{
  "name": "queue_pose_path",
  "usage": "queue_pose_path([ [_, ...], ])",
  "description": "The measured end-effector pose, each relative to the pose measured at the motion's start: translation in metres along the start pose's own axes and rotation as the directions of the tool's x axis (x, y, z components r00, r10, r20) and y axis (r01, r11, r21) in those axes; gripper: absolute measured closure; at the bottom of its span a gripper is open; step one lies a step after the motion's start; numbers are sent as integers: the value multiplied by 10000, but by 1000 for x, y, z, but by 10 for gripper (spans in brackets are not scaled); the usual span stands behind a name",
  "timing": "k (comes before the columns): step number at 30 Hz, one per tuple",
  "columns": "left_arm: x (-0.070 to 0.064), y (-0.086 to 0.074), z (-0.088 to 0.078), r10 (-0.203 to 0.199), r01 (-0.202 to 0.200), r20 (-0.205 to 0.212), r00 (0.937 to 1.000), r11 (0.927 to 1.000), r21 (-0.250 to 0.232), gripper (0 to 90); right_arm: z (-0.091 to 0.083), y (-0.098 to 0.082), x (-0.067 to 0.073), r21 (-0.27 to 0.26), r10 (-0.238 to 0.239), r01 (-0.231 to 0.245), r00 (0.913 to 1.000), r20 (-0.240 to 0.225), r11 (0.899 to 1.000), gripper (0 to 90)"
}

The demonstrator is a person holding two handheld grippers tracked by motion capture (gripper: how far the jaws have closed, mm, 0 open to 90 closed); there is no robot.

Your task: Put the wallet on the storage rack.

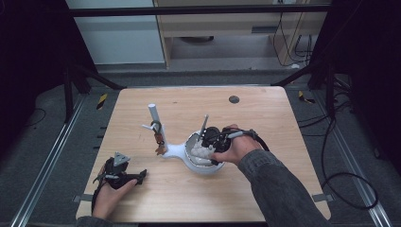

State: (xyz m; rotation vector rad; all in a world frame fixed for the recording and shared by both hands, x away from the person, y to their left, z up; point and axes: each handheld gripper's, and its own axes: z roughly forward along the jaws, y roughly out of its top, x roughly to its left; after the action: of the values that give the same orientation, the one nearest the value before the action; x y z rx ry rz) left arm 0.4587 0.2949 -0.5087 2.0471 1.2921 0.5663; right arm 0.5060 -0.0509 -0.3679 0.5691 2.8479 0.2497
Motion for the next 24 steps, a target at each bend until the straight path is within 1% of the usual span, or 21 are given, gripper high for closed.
queue_pose_path([
  [12, 0, 0, 0, 13, -13, 10, 10000, 10000, 11, 3, 5, 4, -1, -25, 21, -21, 10000, -18, 10000, 321],
  [16, 0, 0, 0, 17, -17, 12, 10000, 10000, 9, 3, 7, 5, -2, 44, 52, -52, 10000, 23, 10000, 321],
  [24, 0, 0, 0, 21, -21, 8, 10000, 10000, 3, 2, 9, 6, -4, -112, 185, -185, 9998, 5, 9998, 321],
])
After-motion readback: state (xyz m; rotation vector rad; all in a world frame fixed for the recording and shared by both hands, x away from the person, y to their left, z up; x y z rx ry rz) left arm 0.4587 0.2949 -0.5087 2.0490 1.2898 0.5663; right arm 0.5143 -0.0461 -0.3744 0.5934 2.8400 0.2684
